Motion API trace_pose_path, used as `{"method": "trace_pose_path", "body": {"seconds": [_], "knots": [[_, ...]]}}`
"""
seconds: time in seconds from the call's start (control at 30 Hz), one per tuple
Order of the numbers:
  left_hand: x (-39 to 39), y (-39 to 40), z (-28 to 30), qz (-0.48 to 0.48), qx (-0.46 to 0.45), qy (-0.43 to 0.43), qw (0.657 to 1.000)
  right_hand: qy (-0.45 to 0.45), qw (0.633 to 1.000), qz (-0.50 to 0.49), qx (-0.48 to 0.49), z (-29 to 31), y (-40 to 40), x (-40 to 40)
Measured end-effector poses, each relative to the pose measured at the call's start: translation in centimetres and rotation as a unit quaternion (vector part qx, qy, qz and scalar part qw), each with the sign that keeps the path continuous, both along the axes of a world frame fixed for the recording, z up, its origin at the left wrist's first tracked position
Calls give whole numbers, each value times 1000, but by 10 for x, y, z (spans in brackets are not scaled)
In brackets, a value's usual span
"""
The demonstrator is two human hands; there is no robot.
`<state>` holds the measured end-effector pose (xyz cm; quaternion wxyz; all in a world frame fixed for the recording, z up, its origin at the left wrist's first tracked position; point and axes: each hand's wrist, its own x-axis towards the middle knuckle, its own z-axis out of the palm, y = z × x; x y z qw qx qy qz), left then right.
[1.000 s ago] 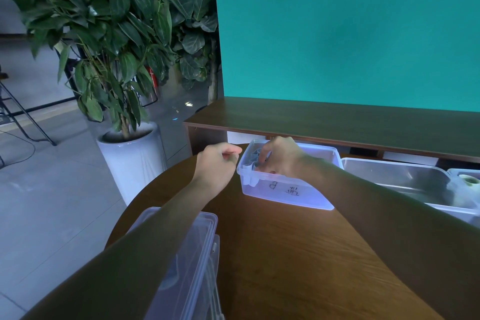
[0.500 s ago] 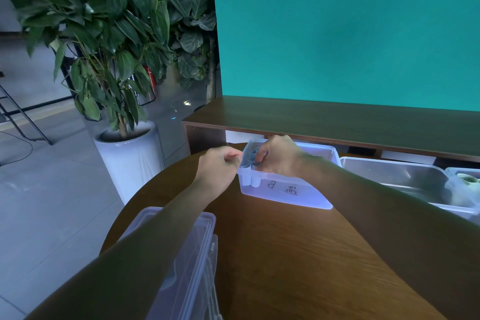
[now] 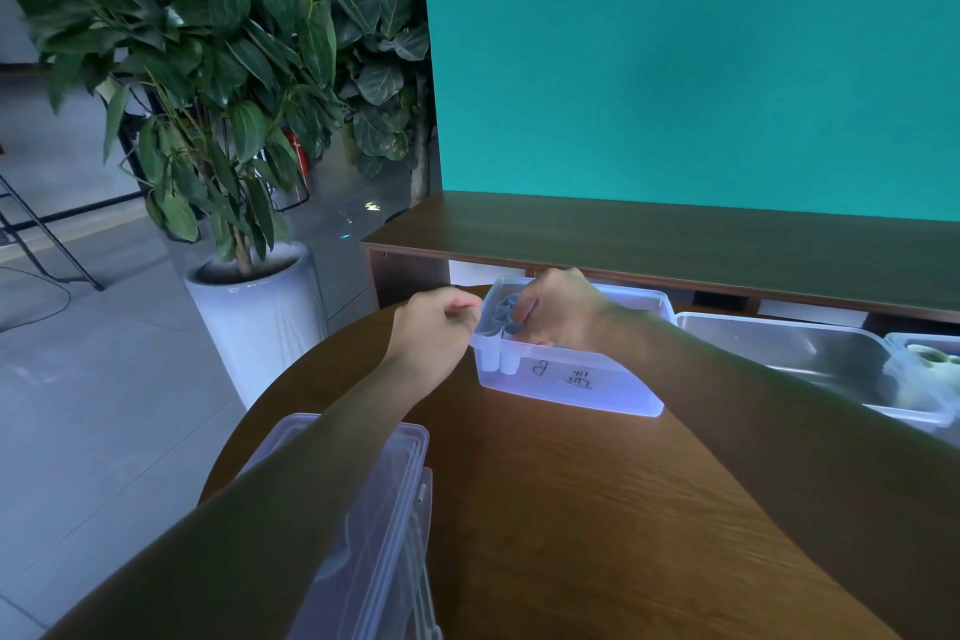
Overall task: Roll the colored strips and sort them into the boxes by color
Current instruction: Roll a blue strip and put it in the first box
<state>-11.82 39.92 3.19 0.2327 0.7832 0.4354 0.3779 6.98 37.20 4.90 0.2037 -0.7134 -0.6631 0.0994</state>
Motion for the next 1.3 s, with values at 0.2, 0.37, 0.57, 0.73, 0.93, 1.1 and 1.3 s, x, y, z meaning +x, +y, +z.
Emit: {"method": "trace_pose_path", "body": {"seconds": [0.2, 0.37, 0.57, 0.73, 0.93, 1.1, 1.3], "knots": [[0, -2, 1, -5, 0, -7, 1000, 46, 999, -7, -9, 0, -1, 3], [0, 0, 3, 4, 2, -7, 1000, 21, 1000, -16, -6, 0, -2, 3], [1, 0, 2, 5, 1, -3, 1000, 11, 1000, -16, -17, 1, -5, 2], [1, 0, 2, 6, 1, -2, 1000, 31, 999, -30, -27, 5, -9, -1], [0, 0, 3, 12, 0, 0, 1000, 55, 997, -34, -44, 13, -17, 1], [0, -8, 10, 15, -4, -3, 1000, 85, 995, -43, -36, 22, -34, 5], [3, -37, 32, 23, 3, -14, 1000, 95, 994, -57, -4, 51, -81, 14]]}}
